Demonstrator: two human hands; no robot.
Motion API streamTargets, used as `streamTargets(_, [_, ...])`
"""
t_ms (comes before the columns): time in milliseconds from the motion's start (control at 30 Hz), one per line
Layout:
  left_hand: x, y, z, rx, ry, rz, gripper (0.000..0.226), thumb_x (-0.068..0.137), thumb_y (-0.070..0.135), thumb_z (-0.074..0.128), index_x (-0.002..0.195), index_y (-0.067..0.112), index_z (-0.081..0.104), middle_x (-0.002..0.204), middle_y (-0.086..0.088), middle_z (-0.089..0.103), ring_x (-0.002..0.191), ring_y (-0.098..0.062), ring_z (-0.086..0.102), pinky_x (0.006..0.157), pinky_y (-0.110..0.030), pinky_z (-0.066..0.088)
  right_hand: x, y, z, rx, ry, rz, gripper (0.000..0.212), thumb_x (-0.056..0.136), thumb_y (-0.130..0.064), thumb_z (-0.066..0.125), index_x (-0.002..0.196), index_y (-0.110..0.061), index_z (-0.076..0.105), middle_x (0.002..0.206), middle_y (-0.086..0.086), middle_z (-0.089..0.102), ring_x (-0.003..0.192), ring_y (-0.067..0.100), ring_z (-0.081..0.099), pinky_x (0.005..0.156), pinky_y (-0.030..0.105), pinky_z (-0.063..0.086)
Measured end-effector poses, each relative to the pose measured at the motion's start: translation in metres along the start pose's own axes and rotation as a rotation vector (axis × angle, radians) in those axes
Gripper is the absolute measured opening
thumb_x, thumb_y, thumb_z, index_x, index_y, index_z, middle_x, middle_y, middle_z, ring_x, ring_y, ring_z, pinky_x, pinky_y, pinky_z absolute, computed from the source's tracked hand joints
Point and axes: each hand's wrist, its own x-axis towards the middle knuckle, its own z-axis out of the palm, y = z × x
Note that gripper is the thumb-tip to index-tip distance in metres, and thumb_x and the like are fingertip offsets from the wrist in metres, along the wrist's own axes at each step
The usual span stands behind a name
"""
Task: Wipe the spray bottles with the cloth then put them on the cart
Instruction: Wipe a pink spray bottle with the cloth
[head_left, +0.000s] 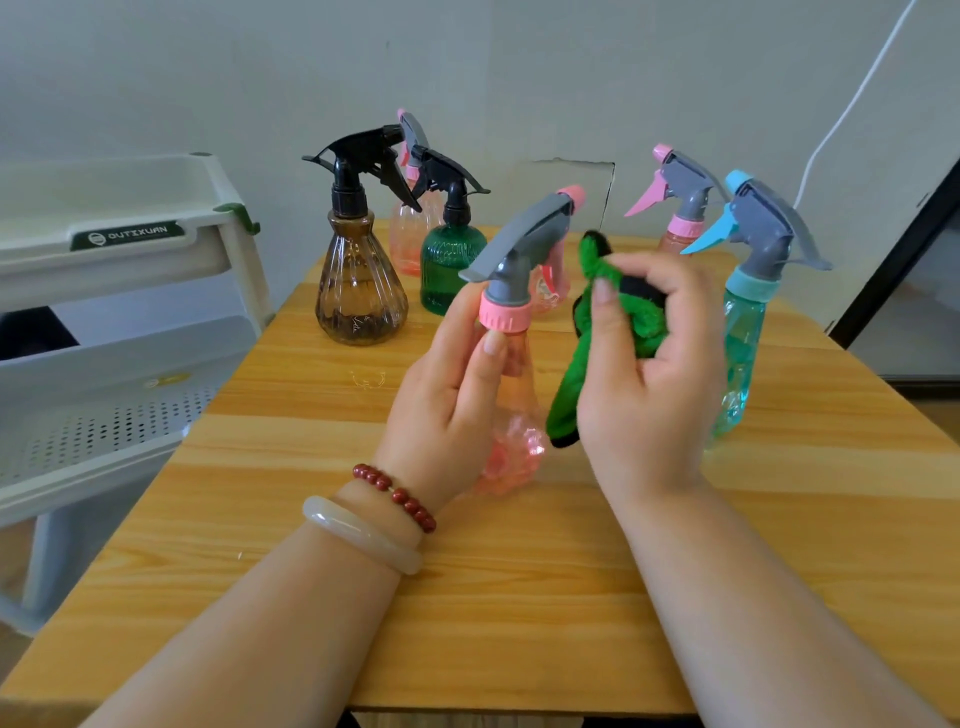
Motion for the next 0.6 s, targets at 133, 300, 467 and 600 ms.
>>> streamTargets(133, [0.0,0.0,-0.001,0.008,-0.015,-0.019,0.049,0.102,0.04,0.029,0.139,0.013,0.046,0.091,0.018,0.061,0.089,-0.008,0.065,0.079,-0.022,0.05,0.023,-0.011,-0.001,-0.06,0.105,-0.107,0.012,0.092,0.0,0.059,0.102,0.002,0.065,0.1,-0.004,0.056,0.094,0.006,0.051,0.09,0.016,0.04])
streamTargets(300, [0.001,0.003,-0.002,0.013,0.018,-0.019,0.035,0.105,0.032,0.032,0.139,0.039,0.036,0.107,0.036,0.061,0.098,0.014,0.059,0.08,-0.009,0.048,0.014,-0.009,0.016,-0.059,-0.17,-0.378,0.027,0.098,-0.001,0.048,0.119,0.008,0.063,0.124,0.017,0.062,0.12,0.03,0.057,0.104,0.043,0.046])
streamTargets(467, [0.007,-0.002,-0.006,0.003,0.049,-0.07,0.042,0.106,0.035,0.03,0.147,0.03,0.038,0.117,0.02,0.063,0.098,-0.009,0.064,0.086,-0.043,0.055,-0.005,0.012,0.016,-0.145,-0.245,-0.387,0.036,0.095,0.006,0.042,0.125,0.004,0.06,0.134,0.016,0.055,0.125,0.023,0.056,0.105,0.026,0.046])
streamTargets(600, [0.006,0.001,-0.002,0.021,0.042,-0.044,0.037,0.104,0.039,0.031,0.139,0.048,0.035,0.108,0.032,0.06,0.101,-0.001,0.062,0.088,-0.038,0.055,0.002,0.004,0.012,-0.128,-0.2,-0.371,0.038,0.099,0.0,0.033,0.124,0.005,0.062,0.13,0.019,0.06,0.124,0.025,0.058,0.107,0.027,0.045])
